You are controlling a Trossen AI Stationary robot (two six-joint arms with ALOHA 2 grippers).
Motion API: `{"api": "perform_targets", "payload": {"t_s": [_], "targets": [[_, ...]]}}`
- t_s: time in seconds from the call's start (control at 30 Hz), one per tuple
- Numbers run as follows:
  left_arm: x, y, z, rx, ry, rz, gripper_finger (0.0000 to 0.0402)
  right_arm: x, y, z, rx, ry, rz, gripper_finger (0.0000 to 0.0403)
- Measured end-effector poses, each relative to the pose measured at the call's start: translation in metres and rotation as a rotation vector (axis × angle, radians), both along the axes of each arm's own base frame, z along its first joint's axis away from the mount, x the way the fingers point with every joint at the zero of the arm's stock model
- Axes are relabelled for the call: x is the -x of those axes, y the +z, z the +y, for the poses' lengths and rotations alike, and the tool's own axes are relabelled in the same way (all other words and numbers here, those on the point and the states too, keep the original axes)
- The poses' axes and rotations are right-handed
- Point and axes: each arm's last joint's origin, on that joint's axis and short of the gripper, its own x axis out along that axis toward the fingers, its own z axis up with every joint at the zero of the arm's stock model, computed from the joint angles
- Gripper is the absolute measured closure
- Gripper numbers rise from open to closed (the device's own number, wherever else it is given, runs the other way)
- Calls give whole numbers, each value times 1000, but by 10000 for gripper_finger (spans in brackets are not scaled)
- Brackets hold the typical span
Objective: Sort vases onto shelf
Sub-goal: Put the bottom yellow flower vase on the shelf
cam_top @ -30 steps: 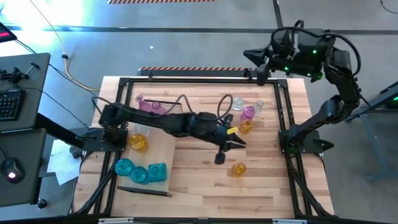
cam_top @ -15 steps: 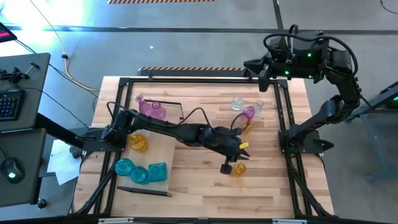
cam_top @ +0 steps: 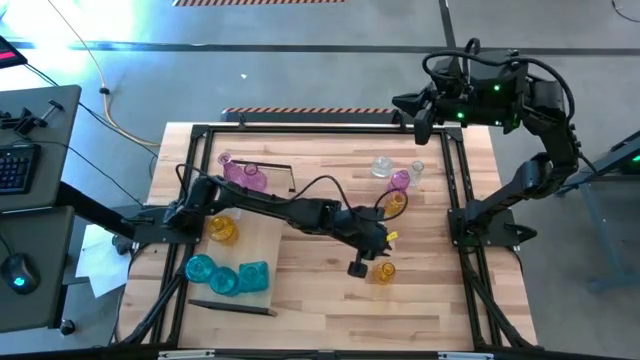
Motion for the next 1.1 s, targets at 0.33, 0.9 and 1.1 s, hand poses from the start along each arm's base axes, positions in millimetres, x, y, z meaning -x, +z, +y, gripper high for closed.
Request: {"api": "perform_targets", "payload": {"t_s": [0.33,0.9,1.1], "targets": [[-7,-16,-2,-31,-22,6,266,-1,0,0,3,1,-3,403],[-16,-45,-6,-26,-98,40,231,-1,0,0,7,3,-2,403],[-16,-44,-6,-26,-98,37,232,-1,0,0,4,1,-4,403]]}}
